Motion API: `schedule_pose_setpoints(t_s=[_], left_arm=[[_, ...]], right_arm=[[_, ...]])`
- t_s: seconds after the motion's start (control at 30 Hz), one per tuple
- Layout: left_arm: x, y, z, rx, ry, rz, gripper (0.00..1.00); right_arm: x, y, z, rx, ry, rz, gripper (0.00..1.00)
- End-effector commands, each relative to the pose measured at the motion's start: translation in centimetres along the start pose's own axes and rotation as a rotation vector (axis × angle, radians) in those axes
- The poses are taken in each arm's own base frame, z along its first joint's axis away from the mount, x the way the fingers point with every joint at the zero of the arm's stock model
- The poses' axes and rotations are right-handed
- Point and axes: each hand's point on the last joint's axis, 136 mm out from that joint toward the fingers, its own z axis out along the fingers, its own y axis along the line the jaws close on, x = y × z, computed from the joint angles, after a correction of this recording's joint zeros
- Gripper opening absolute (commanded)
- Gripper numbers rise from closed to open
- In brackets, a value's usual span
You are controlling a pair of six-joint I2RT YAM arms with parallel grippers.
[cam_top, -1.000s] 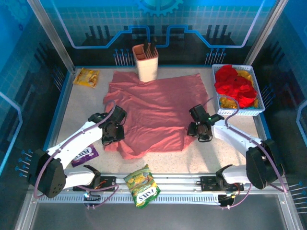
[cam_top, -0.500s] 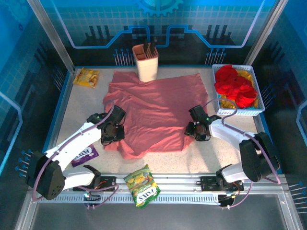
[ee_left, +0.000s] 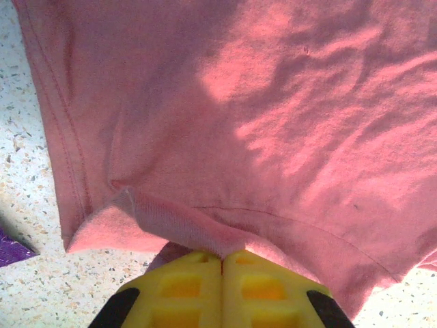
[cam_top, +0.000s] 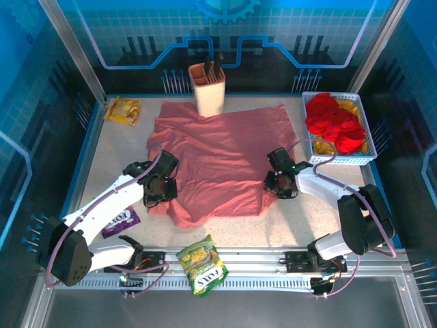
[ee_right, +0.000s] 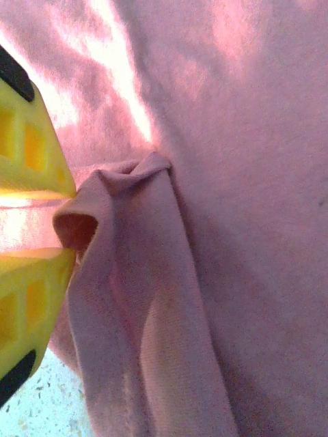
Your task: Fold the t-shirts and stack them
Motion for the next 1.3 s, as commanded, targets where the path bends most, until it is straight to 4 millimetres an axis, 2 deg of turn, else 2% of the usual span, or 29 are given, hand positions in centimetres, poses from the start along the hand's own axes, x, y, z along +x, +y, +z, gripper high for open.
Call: schedule_pose_setpoints(t_s=[0.0, 0.33, 0.43, 0.53, 0.7, 0.93, 1.03, 1.07, 1.27], left_arm=[[0.8, 0.3, 0.1, 0.008, 0.023, -0.011, 0.0], [0.9, 0.4, 0.1, 0.006, 0.025, -0.011, 0.0], [0.9, 0.5, 0.1, 0.004, 0.025, -0.011, 0.0], [0.8, 0.4, 0.0, 0.006, 0.023, -0.007, 0.0], [0.6, 0.4, -0.3, 0.001, 0.015, 0.005, 0.0], [0.5, 0.0, 0.1, 0.003, 0.029, 0.011, 0.0], [0.4, -0.1, 0.1, 0.008, 0.029, 0.01, 0.0], [0.4, -0.1, 0.0, 0.008, 0.029, 0.01, 0.0], [0.6, 0.3, -0.1, -0.001, 0.03, 0.011, 0.0]], right_arm=[[-1.4, -0.3, -0.2, 0.013, -0.037, 0.03, 0.22], [-1.3, -0.6, 0.2, 0.016, -0.024, 0.034, 0.07], [-1.2, -0.4, 0.0, 0.007, -0.017, 0.024, 0.06], [-1.2, -0.1, -0.8, -0.012, -0.022, 0.0, 0.15], [-1.2, -0.2, -2.8, -0.001, -0.041, -0.088, 0.38], [-1.2, -0.8, -3.9, 0.107, -0.059, -0.252, 0.57], [-0.8, -0.6, -3.3, 0.129, -0.049, -0.323, 0.58], [-1.3, 0.3, -3.5, 0.123, -0.064, -0.347, 0.57], [-1.4, 1.0, -2.2, 0.173, -0.04, -0.459, 0.43]])
